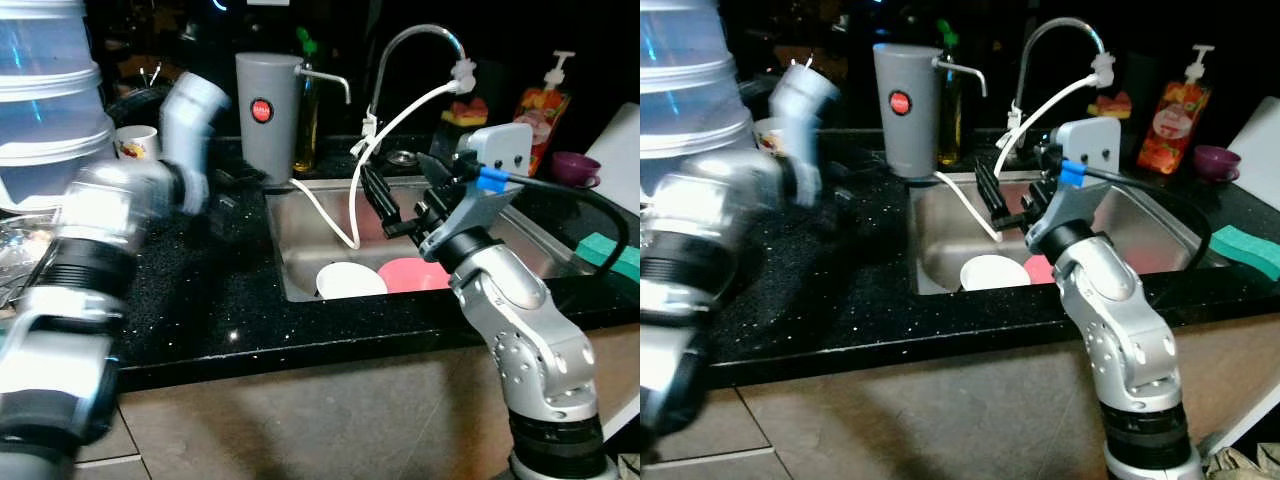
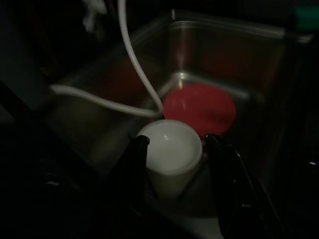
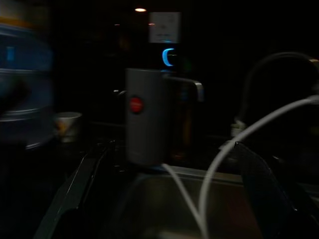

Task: Kitchen organization

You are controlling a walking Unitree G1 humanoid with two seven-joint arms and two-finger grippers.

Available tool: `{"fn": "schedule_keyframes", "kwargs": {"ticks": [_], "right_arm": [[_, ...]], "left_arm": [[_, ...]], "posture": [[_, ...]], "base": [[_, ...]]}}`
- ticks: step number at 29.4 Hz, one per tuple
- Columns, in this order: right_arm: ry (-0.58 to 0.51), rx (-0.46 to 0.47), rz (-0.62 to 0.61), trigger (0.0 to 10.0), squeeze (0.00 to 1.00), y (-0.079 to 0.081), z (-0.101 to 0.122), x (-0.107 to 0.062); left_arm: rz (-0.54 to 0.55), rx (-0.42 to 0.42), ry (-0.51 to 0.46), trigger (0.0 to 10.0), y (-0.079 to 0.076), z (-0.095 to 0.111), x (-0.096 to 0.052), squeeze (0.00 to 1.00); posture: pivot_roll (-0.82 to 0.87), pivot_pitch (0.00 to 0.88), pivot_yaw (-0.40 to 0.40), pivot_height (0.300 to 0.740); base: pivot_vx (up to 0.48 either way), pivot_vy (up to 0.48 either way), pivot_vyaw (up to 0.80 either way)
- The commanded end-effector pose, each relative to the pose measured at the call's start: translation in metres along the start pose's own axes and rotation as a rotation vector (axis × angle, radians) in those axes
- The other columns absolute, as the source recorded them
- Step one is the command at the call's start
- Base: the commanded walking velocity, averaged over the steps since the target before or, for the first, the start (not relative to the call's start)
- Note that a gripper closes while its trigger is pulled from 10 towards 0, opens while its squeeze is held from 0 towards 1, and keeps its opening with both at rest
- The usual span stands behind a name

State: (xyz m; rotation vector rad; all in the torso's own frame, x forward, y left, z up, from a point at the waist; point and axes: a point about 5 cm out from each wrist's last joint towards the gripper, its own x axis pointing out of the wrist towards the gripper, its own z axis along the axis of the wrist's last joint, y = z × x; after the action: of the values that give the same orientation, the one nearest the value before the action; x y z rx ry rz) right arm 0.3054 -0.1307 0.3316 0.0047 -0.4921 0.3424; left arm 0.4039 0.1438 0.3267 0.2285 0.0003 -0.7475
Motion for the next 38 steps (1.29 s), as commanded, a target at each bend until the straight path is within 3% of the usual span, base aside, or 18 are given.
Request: {"fn": "schedule_keyframes", "kwargs": {"ticks": [1,2,6,9,10,12,13,16,17,19,21,25,27,30,32,34,37,38], "right_arm": [[0.003,-0.039,-0.070,10.0,0.00,-0.011,0.000,0.002],[0.003,-0.039,-0.070,10.0,0.00,-0.011,0.000,0.002],[0.038,-0.082,-0.135,10.0,0.00,-0.022,-0.004,0.001],[0.050,-0.097,-0.180,10.0,0.00,-0.029,-0.006,-0.002],[0.050,-0.098,-0.187,10.0,0.00,-0.030,-0.006,-0.003],[0.051,-0.099,-0.190,10.0,0.00,-0.031,-0.006,-0.003],[0.050,-0.098,-0.192,10.0,0.00,-0.030,-0.006,-0.004],[0.046,-0.092,-0.188,10.0,0.00,-0.028,-0.007,-0.004],[0.043,-0.089,-0.185,10.0,0.00,-0.027,-0.007,-0.004],[0.041,-0.087,-0.183,10.0,0.00,-0.027,-0.007,-0.004],[0.037,-0.080,-0.177,10.0,0.00,-0.026,-0.007,-0.003],[0.025,-0.062,-0.156,10.0,0.00,-0.021,-0.008,0.001],[0.022,-0.057,-0.151,10.0,0.00,-0.021,-0.007,0.001],[0.023,-0.049,-0.145,10.0,0.00,-0.020,-0.008,0.000],[0.033,-0.035,-0.139,10.0,0.00,-0.020,-0.012,0.001],[0.038,-0.025,-0.126,10.0,0.00,-0.018,-0.014,0.004],[0.033,-0.020,-0.115,10.0,0.00,-0.015,-0.014,0.006],[0.031,-0.019,-0.113,10.0,0.00,-0.014,-0.013,0.007]], "left_arm": [[-0.032,0.056,0.033,10.0,-0.018,-0.005,0.023,0.00],[-0.032,0.056,0.033,10.0,-0.018,-0.005,0.023,0.00],[-0.094,0.152,0.085,10.0,-0.044,-0.014,0.045,0.00],[-0.057,0.234,0.150,10.0,-0.052,-0.024,0.057,0.00],[-0.047,0.250,0.160,10.0,-0.053,-0.026,0.059,0.51],[-0.042,0.271,0.166,10.0,-0.055,-0.028,0.060,0.51],[-0.029,0.295,0.173,10.0,-0.056,-0.029,0.062,1.00],[0.039,0.302,0.093,10.0,-0.054,-0.022,0.064,1.00],[0.049,0.266,0.038,10.0,-0.052,-0.015,0.063,0.00],[0.052,0.240,0.003,10.0,-0.051,-0.011,0.062,0.00],[0.054,0.132,-0.083,10.0,-0.044,0.000,0.057,0.00],[0.189,0.017,-0.213,10.0,-0.012,0.020,0.034,0.00],[0.200,0.011,-0.219,10.0,-0.005,0.022,0.028,0.00],[0.196,0.074,-0.182,10.0,0.006,0.024,0.016,0.00],[0.144,0.207,-0.105,10.0,0.008,0.018,0.010,0.00],[0.079,0.158,-0.099,10.0,0.003,0.010,0.013,0.00],[0.016,0.156,-0.069,10.0,-0.009,-0.004,0.022,0.00],[-0.016,0.143,-0.060,10.0,-0.016,-0.011,0.027,1.00]], "posture": [[0.12,0.098,-0.022,0.740],[0.12,0.098,-0.022,0.740],[0.10,0.106,-0.002,0.740],[0.09,0.112,0.006,0.740],[0.09,0.113,0.011,0.740],[0.09,0.113,0.011,0.740],[0.09,0.115,0.013,0.740],[0.09,0.116,0.011,0.740],[0.09,0.117,0.007,0.740],[0.09,0.115,0.003,0.740],[0.10,0.112,-0.005,0.740],[0.11,0.111,-0.012,0.740],[0.12,0.114,-0.019,0.740],[0.13,0.117,-0.026,0.740],[0.15,0.120,-0.040,0.740],[0.16,0.121,-0.051,0.740],[0.16,0.121,-0.050,0.740],[0.15,0.121,-0.049,0.740]], "base": [[0.000,0.000,0.00],[0.000,0.000,0.00],[0.000,0.000,0.00],[0.000,0.000,0.00],[0.000,0.000,0.00],[0.000,0.000,0.00],[0.000,0.000,0.00],[0.000,0.000,0.00],[0.000,0.000,0.00],[0.000,0.000,0.00],[0.000,0.000,0.00],[0.000,0.000,0.00],[0.000,0.000,0.00],[0.000,0.000,0.00],[0.000,0.000,0.00],[0.000,0.000,0.00],[0.000,0.000,0.00],[0.000,0.000,0.00]]}}
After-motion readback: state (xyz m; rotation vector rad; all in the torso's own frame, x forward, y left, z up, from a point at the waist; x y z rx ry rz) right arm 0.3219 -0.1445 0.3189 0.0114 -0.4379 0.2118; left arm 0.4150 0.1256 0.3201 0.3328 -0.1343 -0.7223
